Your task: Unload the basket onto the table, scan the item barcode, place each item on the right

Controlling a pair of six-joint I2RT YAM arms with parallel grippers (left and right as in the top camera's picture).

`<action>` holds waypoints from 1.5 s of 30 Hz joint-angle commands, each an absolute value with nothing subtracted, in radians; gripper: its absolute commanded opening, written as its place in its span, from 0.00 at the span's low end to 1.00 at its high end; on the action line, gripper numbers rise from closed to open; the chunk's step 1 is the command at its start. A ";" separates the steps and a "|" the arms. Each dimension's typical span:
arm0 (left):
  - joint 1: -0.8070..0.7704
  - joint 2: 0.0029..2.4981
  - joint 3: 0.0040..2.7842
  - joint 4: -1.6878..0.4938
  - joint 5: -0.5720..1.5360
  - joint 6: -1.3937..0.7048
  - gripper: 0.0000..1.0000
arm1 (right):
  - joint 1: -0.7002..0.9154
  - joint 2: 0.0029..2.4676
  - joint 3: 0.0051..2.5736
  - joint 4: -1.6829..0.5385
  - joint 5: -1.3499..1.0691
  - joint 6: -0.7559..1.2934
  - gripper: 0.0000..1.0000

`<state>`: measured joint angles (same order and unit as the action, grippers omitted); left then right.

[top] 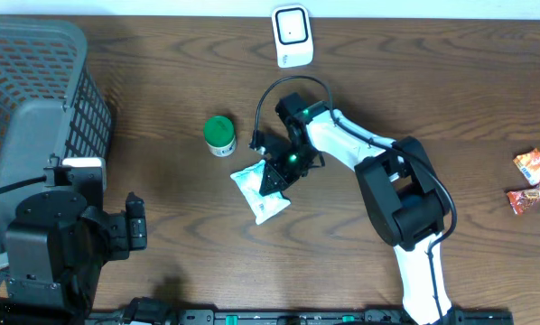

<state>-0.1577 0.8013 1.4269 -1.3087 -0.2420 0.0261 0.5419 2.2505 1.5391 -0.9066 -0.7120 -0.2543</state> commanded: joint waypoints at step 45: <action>-0.154 0.801 1.427 -1.310 -0.248 0.022 0.98 | 0.149 2.132 1.647 -1.317 -1.145 -0.445 0.01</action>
